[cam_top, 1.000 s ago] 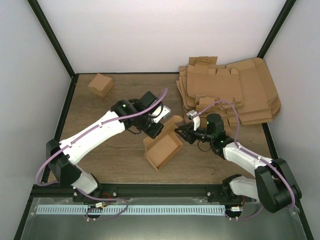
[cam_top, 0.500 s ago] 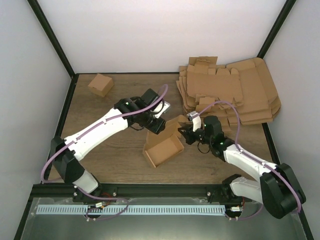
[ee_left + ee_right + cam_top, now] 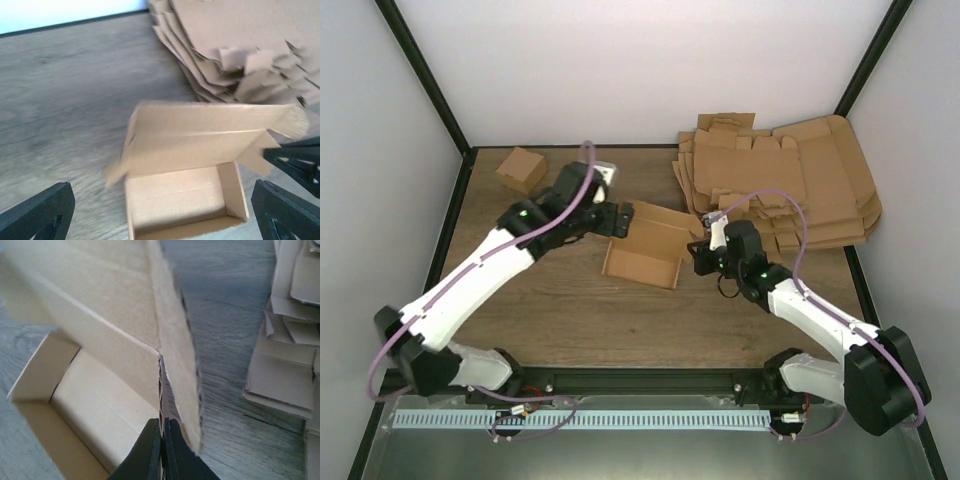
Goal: Fold the paper box
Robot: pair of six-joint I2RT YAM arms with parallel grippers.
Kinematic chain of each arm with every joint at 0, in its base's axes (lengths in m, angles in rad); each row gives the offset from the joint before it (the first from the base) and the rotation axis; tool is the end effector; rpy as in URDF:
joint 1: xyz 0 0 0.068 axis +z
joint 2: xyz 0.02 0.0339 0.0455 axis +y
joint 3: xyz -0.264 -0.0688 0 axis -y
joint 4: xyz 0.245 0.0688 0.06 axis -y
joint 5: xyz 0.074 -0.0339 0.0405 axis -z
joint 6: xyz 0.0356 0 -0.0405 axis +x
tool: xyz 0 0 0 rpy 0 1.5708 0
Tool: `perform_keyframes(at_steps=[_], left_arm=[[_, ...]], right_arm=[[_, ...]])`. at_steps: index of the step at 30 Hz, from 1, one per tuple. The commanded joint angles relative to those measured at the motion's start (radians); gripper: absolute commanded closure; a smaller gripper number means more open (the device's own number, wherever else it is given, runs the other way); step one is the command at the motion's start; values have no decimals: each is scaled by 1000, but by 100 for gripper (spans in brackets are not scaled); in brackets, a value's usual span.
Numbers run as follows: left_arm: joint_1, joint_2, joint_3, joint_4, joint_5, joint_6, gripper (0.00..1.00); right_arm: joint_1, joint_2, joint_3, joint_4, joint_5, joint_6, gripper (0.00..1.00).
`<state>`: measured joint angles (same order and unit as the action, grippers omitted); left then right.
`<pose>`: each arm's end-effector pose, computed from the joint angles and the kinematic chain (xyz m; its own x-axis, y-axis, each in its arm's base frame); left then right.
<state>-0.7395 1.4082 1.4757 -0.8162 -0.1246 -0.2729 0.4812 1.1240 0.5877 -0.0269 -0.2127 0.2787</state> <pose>0.2230 -0.1974 0.3760 -0.6464 0.2276 -0.7283 0.4436 0.8887 -0.1160 0.2085 0.1174 0.2199 -0.6230 -0.0219 -0.7819 -0.4569 0.8216 0.3410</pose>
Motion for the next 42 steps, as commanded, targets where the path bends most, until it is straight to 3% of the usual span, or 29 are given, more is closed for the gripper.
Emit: perform_keyframes(at_steps=[1, 5, 7, 11, 15, 22, 32, 42], left_arm=[[51, -127, -140, 62, -109, -106, 0], [162, -283, -366, 218, 79, -155, 0], [185, -313, -416, 248, 96, -148, 0], [230, -268, -441, 284, 135, -116, 0], [342, -216, -480, 403, 310, -114, 0], [374, -68, -462, 558, 346, 17, 0], [377, 216, -444, 883, 581, 124, 9], [399, 362, -337, 845, 627, 234, 17]], right_arm=[[5, 13, 58, -50, 72, 34, 99], [5, 35, 91, -71, 70, 33, 99], [5, 47, 106, -82, 64, 26, 99], [5, 52, 127, -94, 53, -5, 99], [5, 57, 161, -130, 6, -48, 99], [5, 26, 188, -207, -48, -71, 99], [5, -14, 194, -294, -84, -85, 98], [5, 7, 210, -287, -108, -93, 98]])
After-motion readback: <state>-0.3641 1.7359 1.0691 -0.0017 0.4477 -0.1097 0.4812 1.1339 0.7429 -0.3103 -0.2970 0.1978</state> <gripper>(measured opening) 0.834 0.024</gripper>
